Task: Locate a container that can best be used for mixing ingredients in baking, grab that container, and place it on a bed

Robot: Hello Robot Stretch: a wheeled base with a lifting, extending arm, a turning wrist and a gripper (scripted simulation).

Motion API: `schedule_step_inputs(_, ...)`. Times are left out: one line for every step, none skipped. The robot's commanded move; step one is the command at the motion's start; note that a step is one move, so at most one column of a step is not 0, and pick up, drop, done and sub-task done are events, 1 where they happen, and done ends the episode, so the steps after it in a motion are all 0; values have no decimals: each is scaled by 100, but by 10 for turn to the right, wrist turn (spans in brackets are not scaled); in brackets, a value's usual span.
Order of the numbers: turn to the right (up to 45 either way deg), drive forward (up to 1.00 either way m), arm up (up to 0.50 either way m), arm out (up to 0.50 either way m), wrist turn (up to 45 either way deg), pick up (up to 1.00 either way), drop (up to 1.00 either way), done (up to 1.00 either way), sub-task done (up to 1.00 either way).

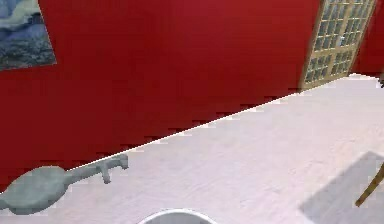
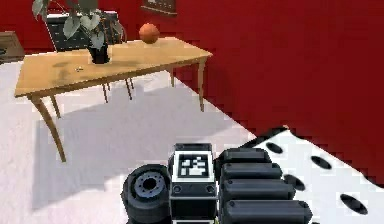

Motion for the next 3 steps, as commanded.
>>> schedule_step_inputs(-450,0,0,0,0,0,0,0,0)
schedule_step_inputs(-450,0,0,0,0,0,0,0,0)
schedule_step_inputs(-450,0,0,0,0,0,0,0,0)
